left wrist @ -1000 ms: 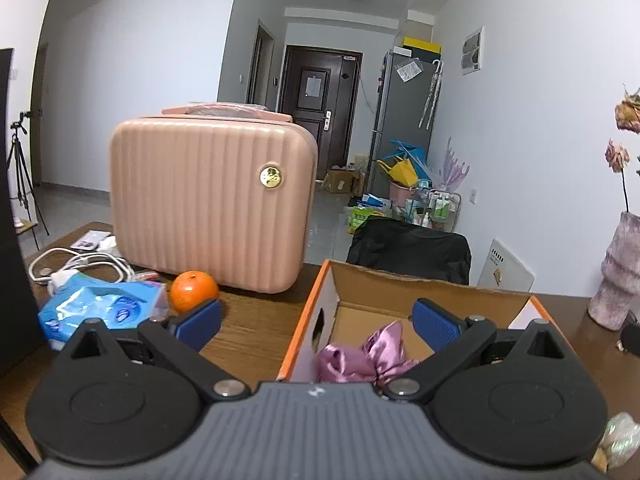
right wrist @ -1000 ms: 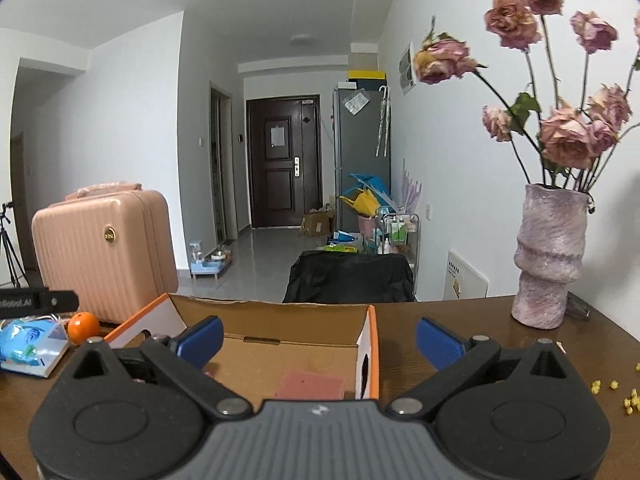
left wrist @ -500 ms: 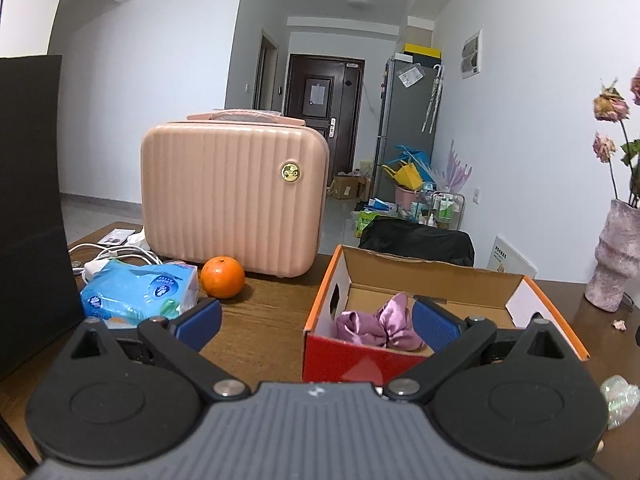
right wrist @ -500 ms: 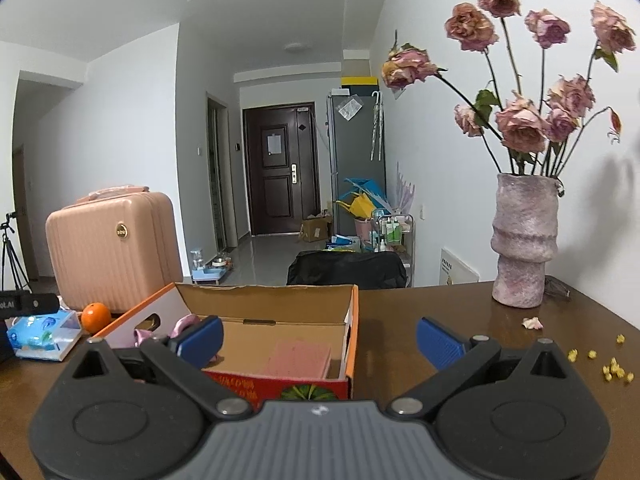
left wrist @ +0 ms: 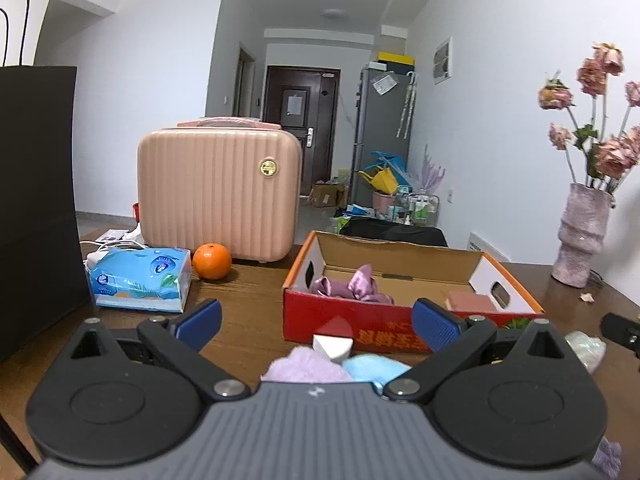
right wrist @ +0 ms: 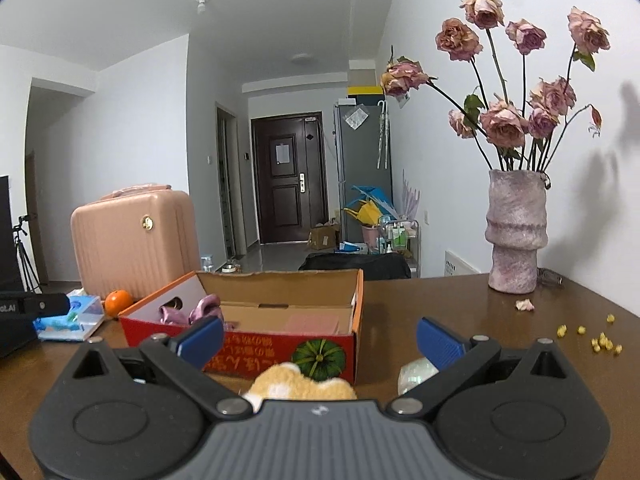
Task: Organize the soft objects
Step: 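Withdraw both open tools from the box back over the table, then grasp the purple sachet with the right tool while the left tool approaches the white cylinder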
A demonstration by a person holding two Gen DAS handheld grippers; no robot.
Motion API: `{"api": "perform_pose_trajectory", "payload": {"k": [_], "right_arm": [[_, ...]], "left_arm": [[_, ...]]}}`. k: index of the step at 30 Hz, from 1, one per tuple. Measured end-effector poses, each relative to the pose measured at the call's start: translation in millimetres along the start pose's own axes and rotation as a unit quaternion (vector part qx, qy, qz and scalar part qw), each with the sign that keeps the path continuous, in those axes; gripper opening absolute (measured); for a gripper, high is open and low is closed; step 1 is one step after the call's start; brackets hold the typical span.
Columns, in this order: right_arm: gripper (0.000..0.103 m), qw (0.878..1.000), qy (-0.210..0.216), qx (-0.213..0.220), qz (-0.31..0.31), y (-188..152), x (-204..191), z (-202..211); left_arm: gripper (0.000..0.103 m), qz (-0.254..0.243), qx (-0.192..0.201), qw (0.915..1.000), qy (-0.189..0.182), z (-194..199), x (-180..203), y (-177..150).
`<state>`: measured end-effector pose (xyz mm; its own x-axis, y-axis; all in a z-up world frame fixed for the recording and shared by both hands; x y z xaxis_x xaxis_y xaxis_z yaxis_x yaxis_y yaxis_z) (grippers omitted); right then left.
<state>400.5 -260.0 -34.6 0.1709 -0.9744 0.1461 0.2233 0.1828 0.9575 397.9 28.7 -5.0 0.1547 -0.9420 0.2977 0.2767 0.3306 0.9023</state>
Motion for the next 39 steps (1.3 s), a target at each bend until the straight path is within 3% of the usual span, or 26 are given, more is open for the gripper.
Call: {"api": "perform_pose_trajectory", "payload": {"k": [10,24,39], "right_arm": [[0.103,1.0,0.008,-0.011,0.001,-23.5,-10.5,23.9],[0.103,0.999,0.014,-0.033,0.027,-43.5,-25.4,44.9],[0.103,0.993,-0.016,-0.103,0.063,-65.8,-34.1,53.8]], "left_arm": [[0.103,-0.005,-0.016,0.9997,-0.02,34.0,3.1,-27.6],[0.103,-0.008,-0.048,0.9984,-0.028,48.7,-2.4,-50.8],[0.103,0.0,-0.079,0.9958,-0.047,50.1,-5.3,-66.4]]}}
Point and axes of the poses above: each gripper's, at about its wrist camera, not at the fingertips, and z roughly against the way its jaws point, x to its right, y to its top, the point moved 8 cm from there along -z, roughly the way its jaws point, and after that the axes turned 14 degrees about z, right-handed, at the moved point
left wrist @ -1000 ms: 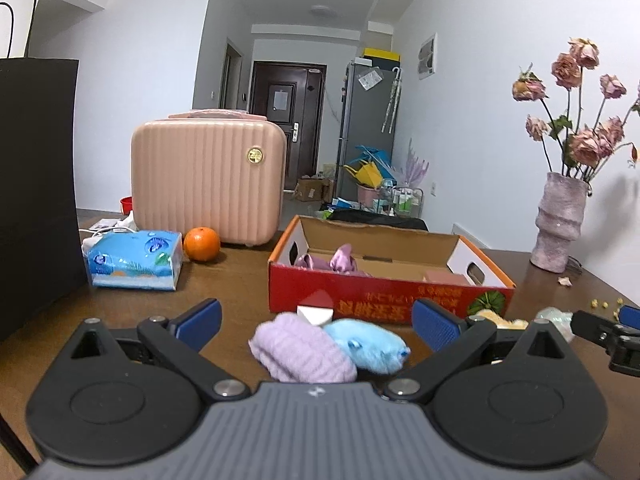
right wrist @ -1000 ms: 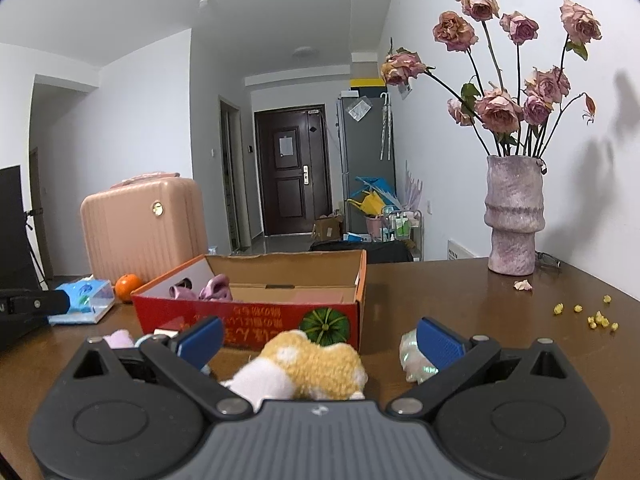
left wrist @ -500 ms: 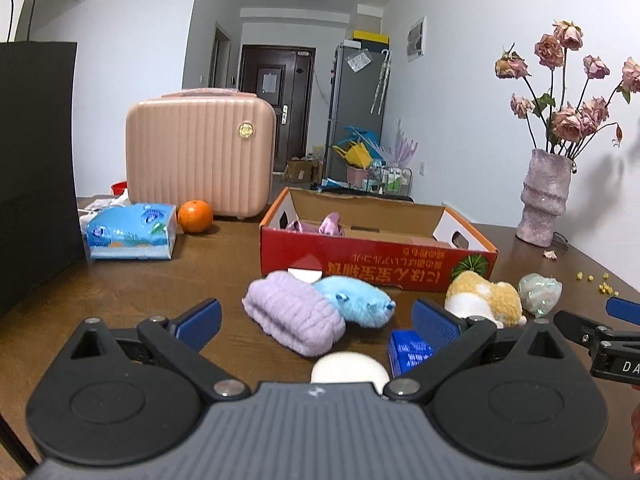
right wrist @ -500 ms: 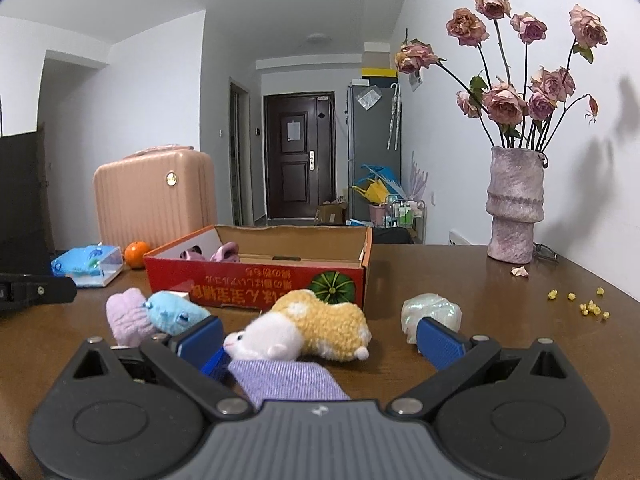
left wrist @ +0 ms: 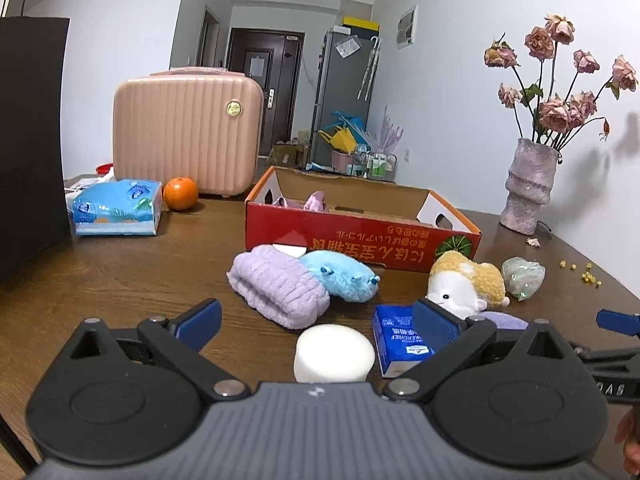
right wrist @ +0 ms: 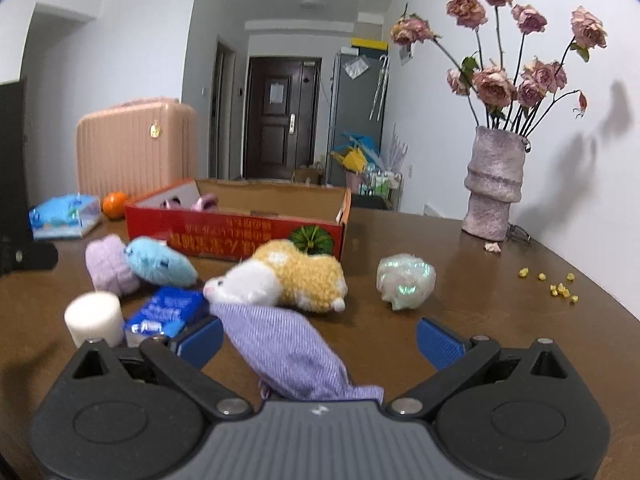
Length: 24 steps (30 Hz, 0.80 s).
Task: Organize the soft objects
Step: 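Grasp the purple sachet with the right tool while the left tool approaches the white cylinder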
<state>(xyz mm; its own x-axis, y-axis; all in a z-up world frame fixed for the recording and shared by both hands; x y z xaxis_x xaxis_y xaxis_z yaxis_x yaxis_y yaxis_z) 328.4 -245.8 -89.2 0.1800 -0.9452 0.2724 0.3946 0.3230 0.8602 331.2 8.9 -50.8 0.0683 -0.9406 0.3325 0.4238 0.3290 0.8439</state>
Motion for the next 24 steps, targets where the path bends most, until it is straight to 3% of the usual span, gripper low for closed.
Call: {"api": "perform_pose_trajectory", "payload": {"k": [12,14,19,24], "right_arm": [[0.101,0.995,0.05,-0.064,0.052,-11.3,-13.9,-47.4],[0.092,0.994,0.069,-0.076,0.045,-16.2,-14.7,-54.4],[0.084,0.991,0.089,-0.086,0.059,-15.8,-17.2,-69.4],[0.065,0.99,0.105,-0.085,0.042,-18.9,-16.7,-74.2]], "left_arm": [[0.103,-0.001,-0.015,0.9997,0.017,-10.7,-3.4,-5.1],[0.103,0.0,-0.019,0.9996,0.02,-12.8,-4.3,-5.7],[0.103,0.0,-0.023,0.9994,0.024,-15.6,-5.1,-7.0],[0.103,0.0,-0.031,0.9991,0.029,-20.0,-6.3,-8.8]]}}
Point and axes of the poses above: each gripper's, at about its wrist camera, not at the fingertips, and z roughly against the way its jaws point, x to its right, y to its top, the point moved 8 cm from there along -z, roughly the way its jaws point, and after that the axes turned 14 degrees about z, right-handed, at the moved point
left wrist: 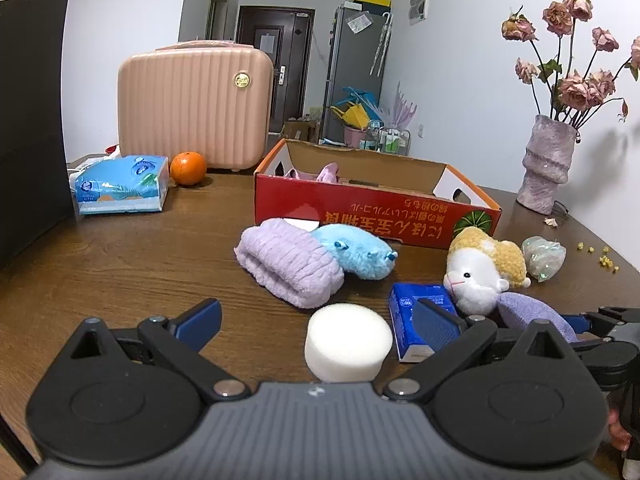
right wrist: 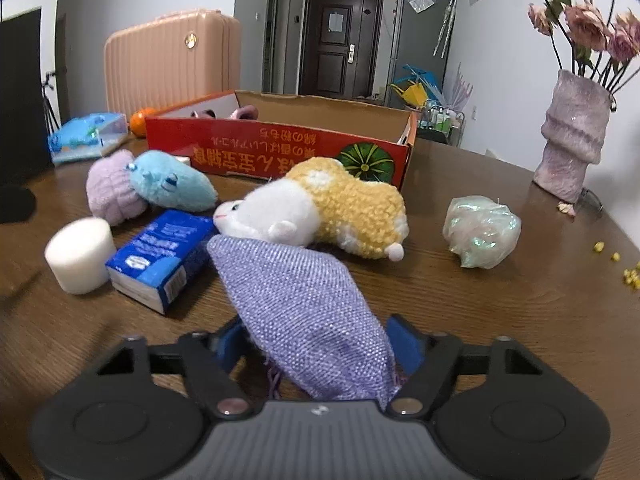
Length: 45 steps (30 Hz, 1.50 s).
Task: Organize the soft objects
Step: 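Grasp the purple sachet with the right tool while the left tool approaches the white cylinder, then grasp the white foam cylinder with the left tool while the right tool holds the sachet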
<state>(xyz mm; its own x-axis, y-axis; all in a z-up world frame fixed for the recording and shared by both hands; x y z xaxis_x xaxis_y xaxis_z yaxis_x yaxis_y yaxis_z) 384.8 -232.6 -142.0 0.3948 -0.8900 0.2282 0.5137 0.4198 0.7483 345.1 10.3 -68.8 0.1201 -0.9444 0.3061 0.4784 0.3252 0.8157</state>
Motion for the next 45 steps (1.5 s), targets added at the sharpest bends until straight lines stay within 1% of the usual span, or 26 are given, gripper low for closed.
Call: {"api": "perform_pose_trajectory", "payload": {"k": [1,2,5,8,13,18,22,26,29,33,36,39,45], "right_arm": [[0.061,1.0,-0.001,0.002,-0.003,0.1,1.2,0.7],[0.056,1.0,-0.001,0.006,-0.006,0.5,2.6,1.6],[0.046,1.0,0.003,0.018,-0.017,2.0,5.5,4.5],[0.04,0.999,0.005,0.03,-0.022,3.8,6.2,7.7],[0.037,0.998,-0.003,0.058,-0.031,7.6,8.0,18.3],[0.036,0.993,-0.021,0.105,-0.045,13.5,12.1,38.9],[0.036,0.989,-0.036,0.128,-0.064,14.1,20.1,50.0],[0.036,0.986,-0.046,0.135,-0.082,14.3,28.8,53.2],[0.036,0.985,-0.049,0.141,-0.089,14.1,31.9,55.3],[0.036,0.984,-0.049,0.142,-0.095,12.5,34.3,56.5],[0.036,0.984,-0.052,0.14,-0.096,11.7,34.9,56.1],[0.036,0.985,-0.057,0.137,-0.092,12.1,33.3,54.2],[0.036,0.984,-0.058,0.141,-0.093,12.2,33.3,55.7]], "left_arm": [[0.103,0.0,-0.001,1.0,0.0,-0.6,0.0,-0.3],[0.103,-0.001,-0.002,1.0,0.0,-1.1,0.0,-0.6],[0.103,-0.002,-0.004,1.0,0.004,-3.0,-0.3,-1.6],[0.103,-0.002,-0.006,1.0,0.005,-4.3,-0.4,-2.4],[0.103,-0.003,-0.011,0.9999,0.011,-7.7,-1.0,-3.3],[0.103,0.0,-0.013,0.9997,0.022,-11.5,-4.1,-2.4],[0.103,-0.02,-0.016,0.9991,0.034,-16.7,-4.5,0.5],[0.103,-0.044,-0.004,0.9979,0.047,-17.7,-7.5,7.0],[0.103,-0.042,-0.017,0.9977,0.05,-26.6,-11.9,9.7],[0.103,-0.01,-0.036,0.9984,0.042,-38.4,-18.1,8.6],[0.103,-0.004,-0.046,0.9983,0.037,-41.7,-19.5,6.5],[0.103,-0.006,-0.051,0.9982,0.031,-43.6,-18.4,3.6],[0.103,-0.013,-0.078,0.9966,0.023,-54.1,-13.9,-5.8]]}}
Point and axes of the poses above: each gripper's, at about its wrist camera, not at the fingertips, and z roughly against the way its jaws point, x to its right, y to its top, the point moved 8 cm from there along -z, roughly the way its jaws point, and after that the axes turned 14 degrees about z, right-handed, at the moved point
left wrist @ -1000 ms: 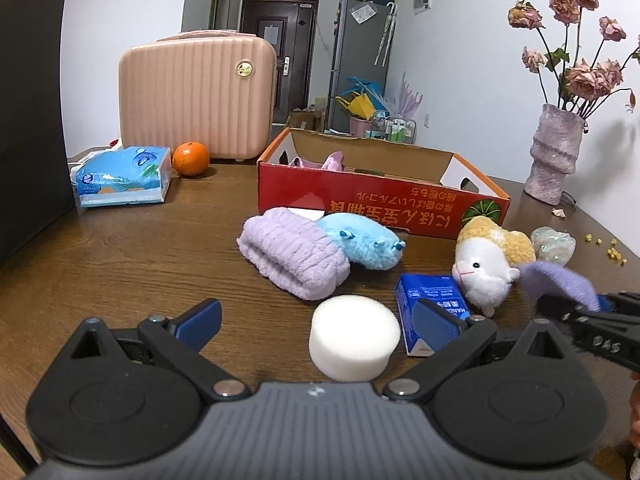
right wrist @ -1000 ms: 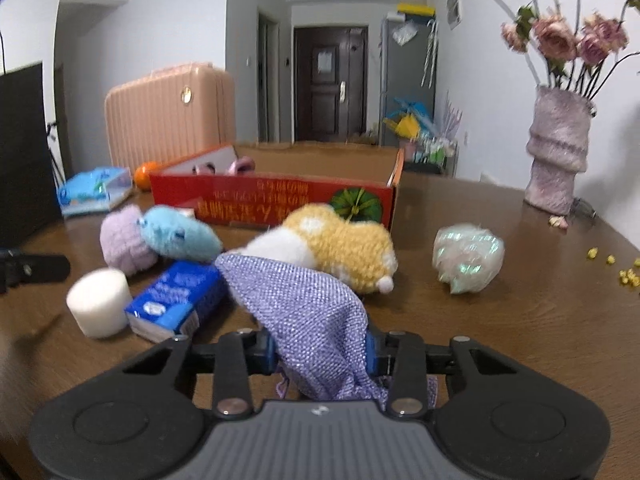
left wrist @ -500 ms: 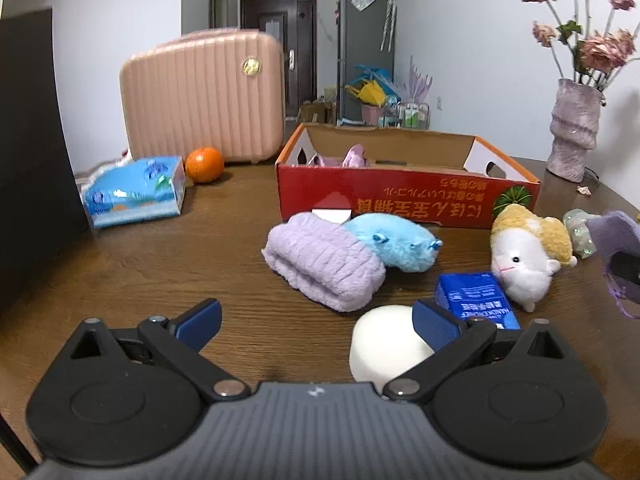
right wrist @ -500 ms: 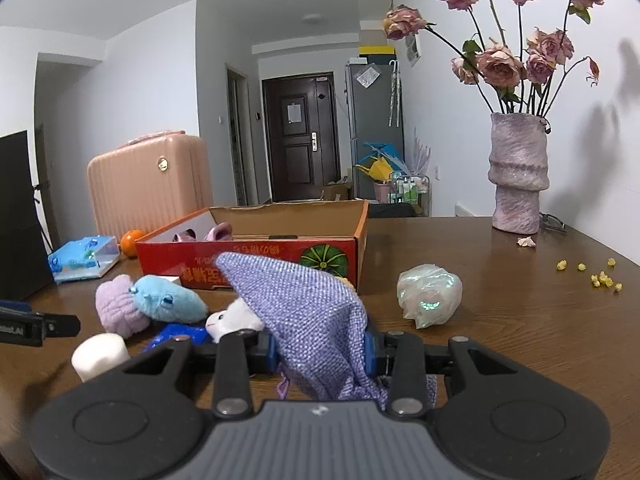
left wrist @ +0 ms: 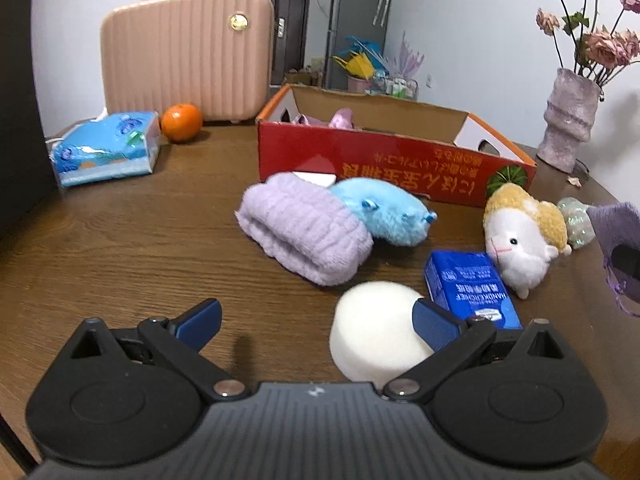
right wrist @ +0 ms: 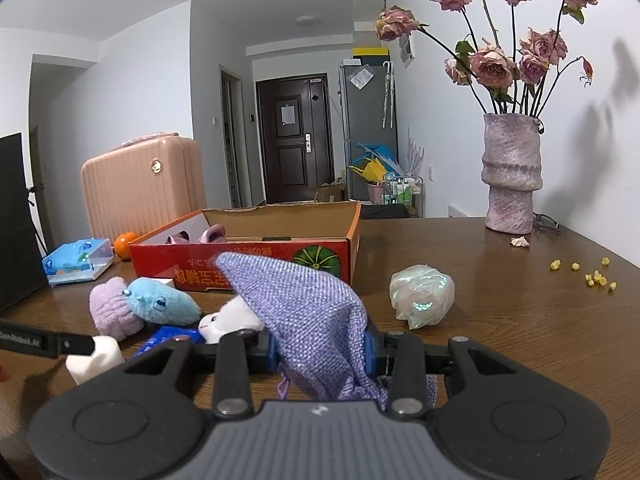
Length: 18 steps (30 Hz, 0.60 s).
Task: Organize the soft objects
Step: 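Grasp the white foam cylinder with the left tool while the right tool holds the sachet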
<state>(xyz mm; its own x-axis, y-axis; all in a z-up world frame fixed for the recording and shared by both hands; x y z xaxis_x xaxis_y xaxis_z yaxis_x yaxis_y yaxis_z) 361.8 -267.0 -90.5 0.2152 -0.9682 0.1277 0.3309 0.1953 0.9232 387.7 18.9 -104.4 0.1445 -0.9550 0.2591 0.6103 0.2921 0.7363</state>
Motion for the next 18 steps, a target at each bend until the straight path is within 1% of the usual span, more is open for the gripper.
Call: {"api": "perform_pose_trajectory", "payload": {"k": [4,6,9,13,15,17,18], "right_arm": [[0.036,1.0,0.0,0.003,-0.002,0.6,0.0,1.6],[0.036,1.0,-0.001,0.004,-0.002,0.8,-0.2,2.2],[0.036,1.0,-0.002,0.005,-0.002,0.9,-0.2,2.5],[0.036,1.0,-0.004,0.007,-0.001,1.5,-0.2,3.0],[0.036,1.0,-0.004,0.007,-0.001,1.3,-0.5,3.1],[0.036,1.0,-0.004,0.007,-0.001,1.5,-0.6,3.4],[0.037,1.0,-0.004,0.008,-0.001,1.5,-0.5,3.4]], "left_arm": [[0.103,-0.009,0.006,0.9998,-0.015,3.1,7.4,-2.1],[0.103,-0.018,0.008,0.9997,-0.013,2.9,11.6,-4.2],[0.103,-0.029,0.002,0.9996,-0.001,-1.8,14.2,-8.0],[0.103,-0.031,0.008,0.9995,0.003,-2.9,14.0,-8.6],[0.102,-0.034,0.006,0.9994,-0.002,-3.5,15.1,-8.9],[0.1,-0.038,0.001,0.9992,-0.011,-5.0,17.6,-10.5],[0.096,-0.04,-0.003,0.999,-0.019,-5.5,19.6,-11.6]]}}
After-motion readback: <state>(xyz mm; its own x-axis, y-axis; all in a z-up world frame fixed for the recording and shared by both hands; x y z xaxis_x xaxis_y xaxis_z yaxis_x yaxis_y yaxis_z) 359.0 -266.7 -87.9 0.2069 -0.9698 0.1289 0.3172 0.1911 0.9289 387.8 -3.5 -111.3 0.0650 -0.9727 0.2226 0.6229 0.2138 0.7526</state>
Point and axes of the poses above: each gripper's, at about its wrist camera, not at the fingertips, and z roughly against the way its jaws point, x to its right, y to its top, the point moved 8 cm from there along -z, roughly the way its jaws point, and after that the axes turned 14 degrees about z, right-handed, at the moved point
